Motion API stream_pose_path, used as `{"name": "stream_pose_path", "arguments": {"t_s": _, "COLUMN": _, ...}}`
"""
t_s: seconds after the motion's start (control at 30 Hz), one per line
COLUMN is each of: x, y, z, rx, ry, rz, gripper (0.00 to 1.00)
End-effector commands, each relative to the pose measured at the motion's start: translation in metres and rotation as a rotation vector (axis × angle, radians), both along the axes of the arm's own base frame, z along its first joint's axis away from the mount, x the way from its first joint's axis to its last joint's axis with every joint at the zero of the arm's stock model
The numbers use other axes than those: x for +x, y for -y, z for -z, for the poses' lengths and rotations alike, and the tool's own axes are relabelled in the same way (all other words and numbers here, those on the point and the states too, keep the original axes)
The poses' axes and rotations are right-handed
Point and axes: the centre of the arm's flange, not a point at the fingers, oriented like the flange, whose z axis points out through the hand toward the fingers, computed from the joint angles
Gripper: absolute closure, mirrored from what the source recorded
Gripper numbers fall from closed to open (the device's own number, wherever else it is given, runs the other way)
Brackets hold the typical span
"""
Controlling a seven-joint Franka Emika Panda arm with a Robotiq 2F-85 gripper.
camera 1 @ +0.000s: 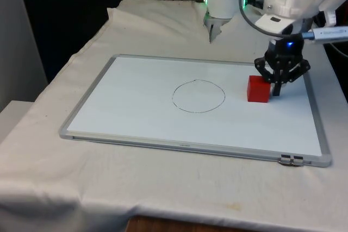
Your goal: Push the cube into the marked area.
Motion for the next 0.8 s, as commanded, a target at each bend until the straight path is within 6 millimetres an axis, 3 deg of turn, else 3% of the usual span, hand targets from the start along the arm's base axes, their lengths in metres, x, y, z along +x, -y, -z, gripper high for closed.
{"name": "stream_pose_path", "arguments": {"t_s": 0.0, "x": 0.001, "y": 0.005, "z": 0.001, "rx": -0.025, "ry": 0.001, "rz": 0.002, "gripper": 1.0}}
{"name": "stream_pose_path", "arguments": {"t_s": 0.77, "x": 0.005, "y": 0.047, "z": 0.002, "rx": -0.168, "ry": -0.007, "rz": -0.012, "gripper": 1.0}}
